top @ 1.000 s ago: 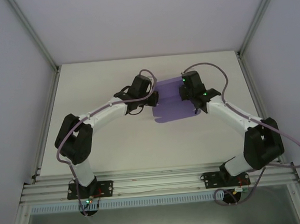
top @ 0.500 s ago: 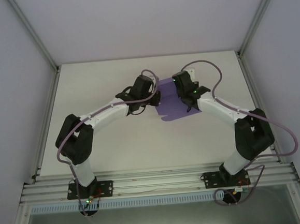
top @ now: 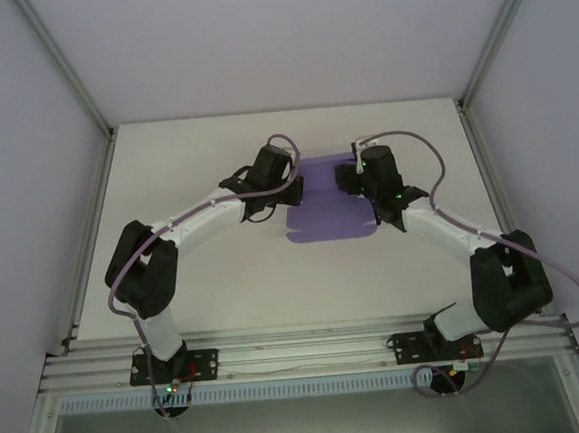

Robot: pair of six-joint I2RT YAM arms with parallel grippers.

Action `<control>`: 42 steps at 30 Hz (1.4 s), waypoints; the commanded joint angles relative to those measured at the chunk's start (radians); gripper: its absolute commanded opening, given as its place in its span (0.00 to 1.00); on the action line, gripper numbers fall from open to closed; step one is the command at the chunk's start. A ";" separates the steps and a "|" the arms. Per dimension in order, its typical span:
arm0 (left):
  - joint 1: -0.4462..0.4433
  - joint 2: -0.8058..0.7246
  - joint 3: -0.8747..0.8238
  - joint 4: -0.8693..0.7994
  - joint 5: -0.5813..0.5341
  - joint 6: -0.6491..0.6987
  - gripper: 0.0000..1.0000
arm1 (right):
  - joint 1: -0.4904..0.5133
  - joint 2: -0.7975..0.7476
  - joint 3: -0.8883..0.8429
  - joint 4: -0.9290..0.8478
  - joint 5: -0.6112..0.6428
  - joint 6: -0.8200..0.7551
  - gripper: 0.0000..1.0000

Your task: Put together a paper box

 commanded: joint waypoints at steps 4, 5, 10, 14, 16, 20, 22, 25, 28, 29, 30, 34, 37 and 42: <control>-0.009 -0.038 -0.003 0.007 0.026 0.020 0.00 | -0.009 -0.145 -0.025 -0.050 -0.135 -0.025 0.79; -0.009 -0.038 -0.003 0.005 0.025 0.022 0.00 | -0.012 -0.169 -0.029 -0.066 -0.168 -0.032 0.83; -0.008 -0.033 -0.004 0.002 0.019 0.029 0.00 | -0.065 -0.320 -0.048 -0.149 -0.348 -0.020 0.99; -0.007 -0.030 -0.009 0.014 0.032 0.031 0.00 | -0.131 -0.437 -0.081 -0.202 -0.492 -0.033 1.00; -0.006 -0.027 -0.005 0.011 0.040 0.035 0.00 | -0.166 -0.482 -0.109 -0.213 -0.503 -0.043 1.00; -0.005 -0.030 -0.004 0.011 0.045 0.042 0.00 | -0.244 -0.496 -0.129 -0.252 -0.592 -0.058 0.94; -0.008 -0.034 -0.006 0.010 0.046 0.046 0.00 | -0.258 -0.486 -0.118 -0.296 -0.598 -0.073 0.84; -0.005 -0.038 -0.011 0.011 0.045 0.048 0.00 | -0.265 -0.467 -0.113 -0.330 -0.594 -0.090 0.60; -0.006 -0.039 -0.012 0.015 0.047 0.048 0.00 | -0.267 -0.425 -0.111 -0.330 -0.651 -0.127 0.55; -0.006 -0.038 -0.013 0.015 0.049 0.047 0.00 | -0.267 -0.407 -0.104 -0.330 -0.651 -0.127 0.55; -0.006 -0.038 -0.011 0.012 0.054 0.048 0.00 | -0.267 -0.385 -0.092 -0.336 -0.645 -0.134 0.50; -0.008 -0.042 -0.009 0.017 0.066 0.053 0.00 | -0.266 -0.302 -0.056 -0.336 -0.628 -0.182 0.48; -0.007 -0.045 -0.010 0.018 0.068 0.055 0.00 | -0.267 -0.239 -0.024 -0.340 -0.642 -0.211 0.46; -0.008 -0.042 -0.009 0.016 0.086 0.060 0.00 | -0.265 -0.167 0.007 -0.313 -0.712 -0.224 0.44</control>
